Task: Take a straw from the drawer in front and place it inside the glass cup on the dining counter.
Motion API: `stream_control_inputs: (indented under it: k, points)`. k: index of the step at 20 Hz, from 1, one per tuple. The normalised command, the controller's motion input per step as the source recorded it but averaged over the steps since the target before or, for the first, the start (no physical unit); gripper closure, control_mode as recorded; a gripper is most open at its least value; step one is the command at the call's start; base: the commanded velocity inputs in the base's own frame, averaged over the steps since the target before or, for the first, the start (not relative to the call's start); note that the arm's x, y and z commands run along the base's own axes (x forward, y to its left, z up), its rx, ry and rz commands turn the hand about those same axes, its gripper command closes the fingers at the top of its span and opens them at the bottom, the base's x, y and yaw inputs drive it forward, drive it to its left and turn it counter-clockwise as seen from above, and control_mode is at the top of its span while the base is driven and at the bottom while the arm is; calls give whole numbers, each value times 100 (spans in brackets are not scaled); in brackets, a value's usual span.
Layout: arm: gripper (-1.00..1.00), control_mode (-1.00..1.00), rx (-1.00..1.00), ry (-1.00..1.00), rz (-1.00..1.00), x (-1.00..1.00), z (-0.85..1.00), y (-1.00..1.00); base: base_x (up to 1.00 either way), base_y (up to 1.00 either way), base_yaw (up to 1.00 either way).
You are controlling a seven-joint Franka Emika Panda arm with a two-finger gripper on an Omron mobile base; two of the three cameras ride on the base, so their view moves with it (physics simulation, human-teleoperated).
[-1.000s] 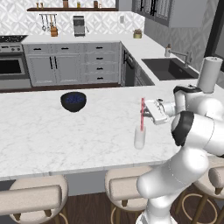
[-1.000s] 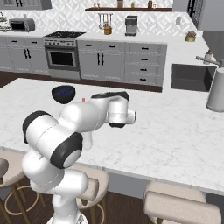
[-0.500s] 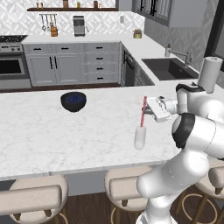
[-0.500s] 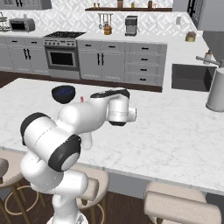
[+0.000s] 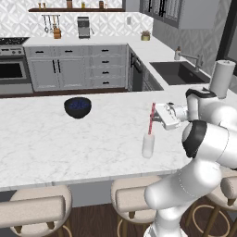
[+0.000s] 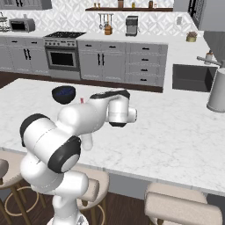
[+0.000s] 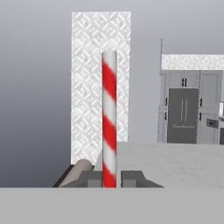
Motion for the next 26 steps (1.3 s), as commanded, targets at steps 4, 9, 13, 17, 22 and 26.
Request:
stream_control_inputs:
  k: [4,9,13,17,22,26]
  points:
    - [100,-100,-4,0,0,0,-30,-6,0,0,0]
    - [100,-100,-5,0,0,0,-28,-5,0,0,0]
    - [100,-100,-2,0,0,0,-19,0,0,0,0]
    - [100,-100,0,0,0,0,-18,0,0,0,0]
    - [100,-100,-1,0,0,0,-26,0,0,0,0]
    - [100,-100,-3,0,0,0,-22,0,0,0,0]
